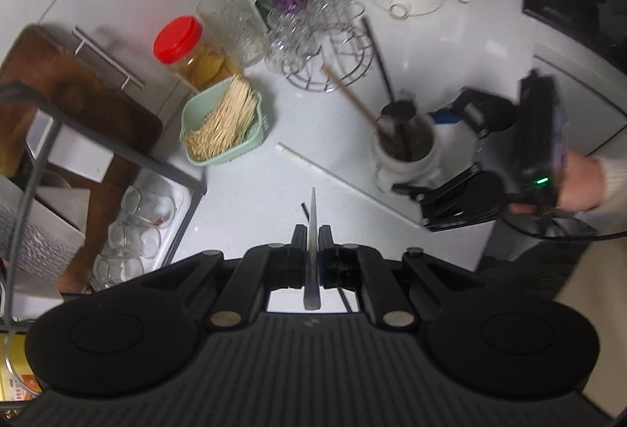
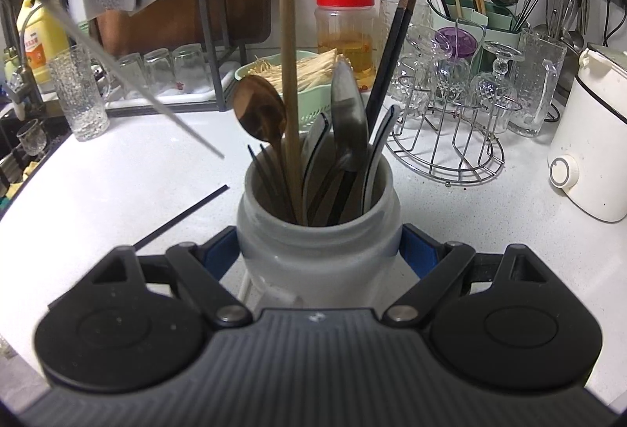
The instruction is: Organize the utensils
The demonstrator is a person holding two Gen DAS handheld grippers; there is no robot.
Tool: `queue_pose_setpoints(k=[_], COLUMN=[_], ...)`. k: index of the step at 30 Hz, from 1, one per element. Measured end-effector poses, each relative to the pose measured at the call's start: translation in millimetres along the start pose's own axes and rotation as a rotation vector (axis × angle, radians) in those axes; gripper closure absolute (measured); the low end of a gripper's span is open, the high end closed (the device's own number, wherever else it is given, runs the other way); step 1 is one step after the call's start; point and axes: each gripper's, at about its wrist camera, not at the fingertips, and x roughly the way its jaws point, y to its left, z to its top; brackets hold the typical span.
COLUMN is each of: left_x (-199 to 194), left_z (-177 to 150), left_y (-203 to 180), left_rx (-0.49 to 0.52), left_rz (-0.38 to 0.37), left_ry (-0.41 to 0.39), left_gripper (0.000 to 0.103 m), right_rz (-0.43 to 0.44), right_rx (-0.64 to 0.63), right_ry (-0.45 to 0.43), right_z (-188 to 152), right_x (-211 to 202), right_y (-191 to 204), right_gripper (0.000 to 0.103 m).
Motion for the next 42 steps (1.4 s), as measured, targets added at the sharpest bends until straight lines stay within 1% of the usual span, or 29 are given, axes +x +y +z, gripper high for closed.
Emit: queue_pose_setpoints(k=[6, 10, 14, 16, 18, 21, 23, 26, 29, 31, 35, 37, 40, 42], left_x=[-35, -52, -67, -76, -87, -100, -104, -103, -89, -71, -17, 13, 51, 72], left_z=[18, 19, 22, 29, 40, 56, 63, 70, 65, 53, 8, -15, -45, -60], left_y=[-11, -18, -22, -25, -28, -32, -35, -36, -32, -30, -23, -17, -3, 7], left_rx=[-0.002, 0.009, -0.001, 0.015, 0.028, 0.040, 0.063, 0.070, 0.040, 0.013, -0.067, -0.129, -0.233, -0.295], left_rz=[-0.069, -0.084, -0.125, -0.136, -0.132, -0.141, -0.136, -0.127, -0.129, -0.126, -0.131, -0.124, -0.121, -0.087], left_ry=[0.020, 0.059, 0.087, 0.067, 0.026, -0.023, -0.041, -0.066, -0.076, -0.074, -0.040, -0.033, -0.046, -0.058], left_gripper=[0.097, 0.097, 0.097, 0.097, 0.101, 0.101, 0.101, 0.101, 0.101, 0.101, 0.101, 0.101, 0.100, 0.100], right_rz=[0.006, 0.017, 0.022, 0.023, 0.024, 0.031, 0.037, 0.041, 0.046, 0.044, 0.048, 0.052, 0.052, 0.047], right_rx=[-0.011, -0.015, -0.019, -0.020, -0.021, -0.027, -0.030, -0.033, -0.025, -0.030, -0.042, -0.047, -0.041, -0.041], right_ry=[-0.001, 0.003, 0.000, -0.003, -0.004, -0.001, 0.000, 0.003, 0.000, -0.003, -0.010, -0.013, -0.018, -0.025], right_z=[0, 0, -1, -1, -2, -1, -1, -1, -2, -2, -3, -3, -3, -4], right_x=[0, -1, -1, -1, -1, -1, -1, -1, -1, -1, -1, -1, -1, -1], right_y=[-1, -3, -3, -3, -3, -4, -5, -6, -7, -7, -7, -8, -8, -7], right_gripper=[0.013, 0.013, 0.013, 0.013, 0.013, 0.013, 0.013, 0.013, 0.013, 0.013, 0.013, 0.013, 0.013, 0.013])
